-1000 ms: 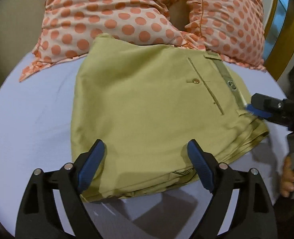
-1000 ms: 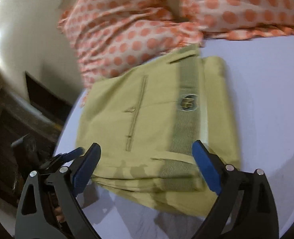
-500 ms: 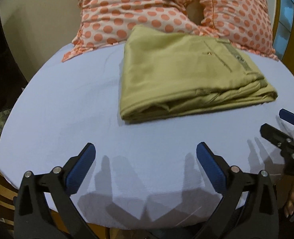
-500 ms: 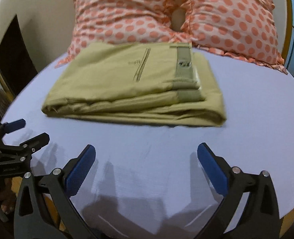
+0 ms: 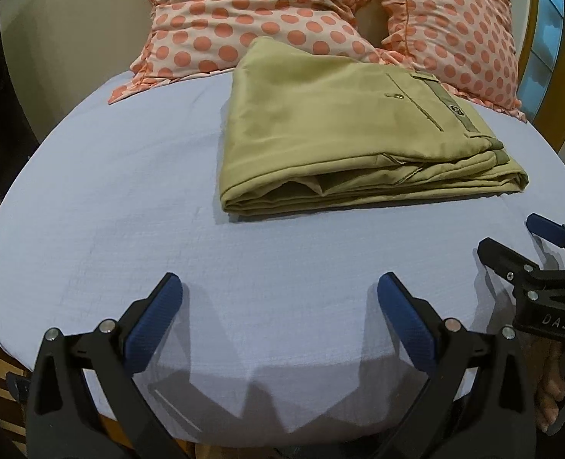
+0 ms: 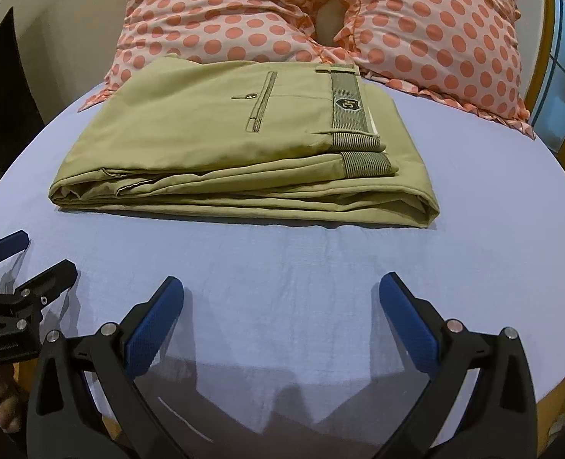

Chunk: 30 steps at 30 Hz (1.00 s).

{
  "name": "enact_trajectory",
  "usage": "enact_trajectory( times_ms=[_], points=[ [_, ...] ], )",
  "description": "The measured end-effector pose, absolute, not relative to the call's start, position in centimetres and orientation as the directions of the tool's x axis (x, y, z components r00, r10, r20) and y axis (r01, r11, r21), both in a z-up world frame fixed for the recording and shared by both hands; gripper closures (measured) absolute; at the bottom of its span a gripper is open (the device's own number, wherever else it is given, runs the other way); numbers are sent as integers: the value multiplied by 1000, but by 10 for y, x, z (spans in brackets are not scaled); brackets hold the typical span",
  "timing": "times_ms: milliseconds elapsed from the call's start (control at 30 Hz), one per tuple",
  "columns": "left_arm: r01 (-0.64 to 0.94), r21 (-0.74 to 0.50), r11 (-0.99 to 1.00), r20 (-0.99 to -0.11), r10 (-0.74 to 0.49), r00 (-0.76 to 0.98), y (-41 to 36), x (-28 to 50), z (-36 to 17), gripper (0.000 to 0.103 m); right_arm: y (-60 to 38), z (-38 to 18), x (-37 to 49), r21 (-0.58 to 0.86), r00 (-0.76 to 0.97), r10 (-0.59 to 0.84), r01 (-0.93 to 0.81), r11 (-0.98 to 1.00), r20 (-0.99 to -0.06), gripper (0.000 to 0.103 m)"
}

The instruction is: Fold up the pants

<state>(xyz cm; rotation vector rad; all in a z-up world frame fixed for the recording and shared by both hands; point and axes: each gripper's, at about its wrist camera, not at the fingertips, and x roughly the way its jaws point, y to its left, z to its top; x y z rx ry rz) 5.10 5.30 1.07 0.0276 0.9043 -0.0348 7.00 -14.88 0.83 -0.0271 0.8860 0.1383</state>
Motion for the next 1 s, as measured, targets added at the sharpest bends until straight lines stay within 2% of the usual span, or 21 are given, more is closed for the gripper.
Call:
enact_trajectory(
  times_ms=[1000],
  points=[
    [35, 19, 999, -800, -6, 601, 53, 55, 12, 2, -150, 9, 71, 32, 618, 103, -124, 992, -779, 1]
  ],
)
